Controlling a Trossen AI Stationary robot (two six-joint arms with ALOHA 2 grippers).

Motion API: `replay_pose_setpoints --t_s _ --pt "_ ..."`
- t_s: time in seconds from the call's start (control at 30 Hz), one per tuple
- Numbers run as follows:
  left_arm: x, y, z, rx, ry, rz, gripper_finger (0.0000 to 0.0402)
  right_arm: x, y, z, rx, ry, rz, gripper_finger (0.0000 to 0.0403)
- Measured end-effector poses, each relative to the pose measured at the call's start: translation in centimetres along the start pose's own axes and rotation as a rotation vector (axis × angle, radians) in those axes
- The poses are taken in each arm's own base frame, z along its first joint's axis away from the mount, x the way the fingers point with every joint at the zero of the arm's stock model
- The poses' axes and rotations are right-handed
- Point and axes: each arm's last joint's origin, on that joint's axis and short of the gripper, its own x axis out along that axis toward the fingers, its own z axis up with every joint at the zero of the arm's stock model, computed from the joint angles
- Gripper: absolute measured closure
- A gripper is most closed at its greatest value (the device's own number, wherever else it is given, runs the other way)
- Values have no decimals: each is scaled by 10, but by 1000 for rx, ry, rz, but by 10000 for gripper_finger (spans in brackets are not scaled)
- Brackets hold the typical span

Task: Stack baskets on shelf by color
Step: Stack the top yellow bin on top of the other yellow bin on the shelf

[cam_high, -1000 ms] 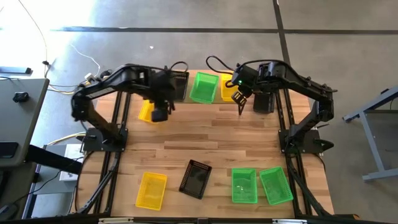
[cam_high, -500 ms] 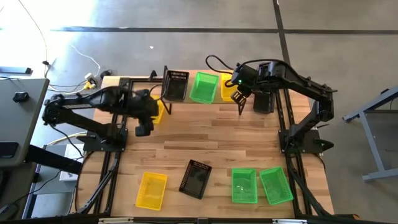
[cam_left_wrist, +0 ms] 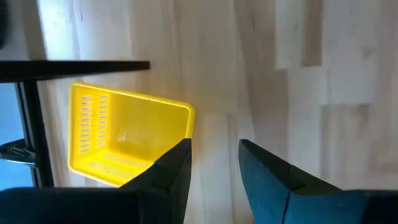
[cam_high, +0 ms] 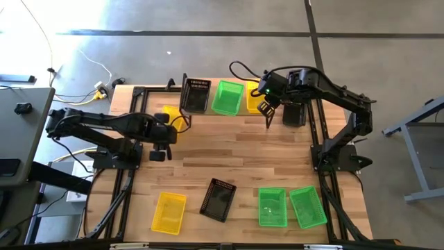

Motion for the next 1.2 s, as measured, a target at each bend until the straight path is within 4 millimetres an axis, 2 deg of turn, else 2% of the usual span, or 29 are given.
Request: replay_pose_setpoints --t_s 0.4,0.57,0.8,1.2 --pt "36 -9 -12 47 36 62 279 0 0 0 0 -1 -3 293" --pt "45 -5 -17 13 75 94 279 0 0 0 0 -2 -3 293" --pt "51 6 -16 1 75 67 280 0 0 0 -6 -2 -5 293" --pt "81 8 -7 64 233 48 280 0 0 0 -8 -2 -6 293"
